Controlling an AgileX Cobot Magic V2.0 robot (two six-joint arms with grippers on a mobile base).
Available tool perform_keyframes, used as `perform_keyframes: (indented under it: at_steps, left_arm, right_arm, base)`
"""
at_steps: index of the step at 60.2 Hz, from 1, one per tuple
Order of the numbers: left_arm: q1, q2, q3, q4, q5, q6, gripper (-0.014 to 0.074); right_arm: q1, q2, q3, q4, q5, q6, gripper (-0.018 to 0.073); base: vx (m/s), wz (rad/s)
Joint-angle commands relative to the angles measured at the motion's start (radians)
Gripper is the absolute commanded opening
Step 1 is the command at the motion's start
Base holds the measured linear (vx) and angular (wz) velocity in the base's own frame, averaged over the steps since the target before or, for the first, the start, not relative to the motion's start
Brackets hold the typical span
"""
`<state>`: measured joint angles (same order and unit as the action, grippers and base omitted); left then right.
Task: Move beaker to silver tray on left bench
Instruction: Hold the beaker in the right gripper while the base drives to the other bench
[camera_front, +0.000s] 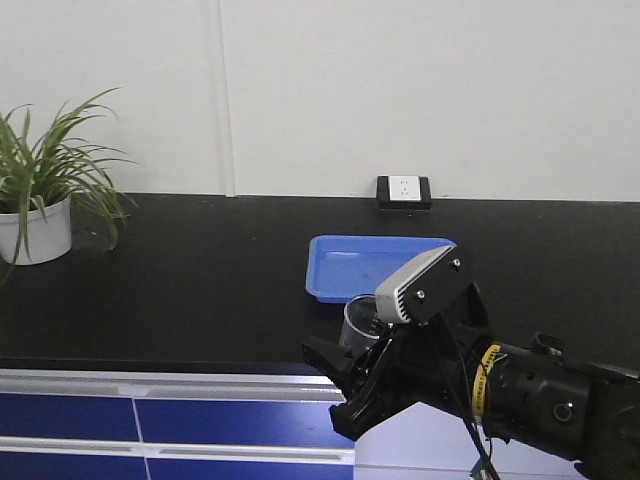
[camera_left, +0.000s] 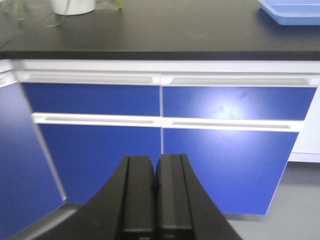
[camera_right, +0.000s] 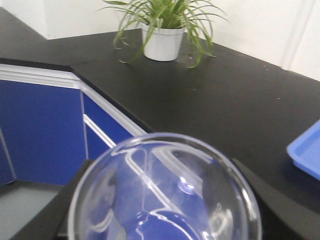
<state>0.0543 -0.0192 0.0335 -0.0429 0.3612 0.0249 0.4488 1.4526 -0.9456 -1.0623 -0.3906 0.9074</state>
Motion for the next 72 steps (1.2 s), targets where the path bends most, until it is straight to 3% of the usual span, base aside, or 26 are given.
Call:
perform_keyframes:
  at_steps: [1,28,72]
  left_arm:
    - [0.0,-0.005,0.019,-0.008,-0.079,0.0,0.0001]
    - [0.0,-0.005,0.019,-0.008,-0.079,0.0,0.0001]
    - [0.0,-0.005,0.019,-0.008,-0.079,0.0,0.0001]
  right_arm:
    - [-0.002,-0.038,-0.033,0.022,-0.043,-0.002,-0.0011]
    - [-0.002,-0.038,-0.033,0.022,-0.043,-0.002,-0.0011]
    - [-0.002,-0.038,-0.033,0.022,-0.043,-0.002,-0.0011]
  base:
    - [-0.25,0.23]
    - [-0.16,0.48]
    - [-0.03,0.85]
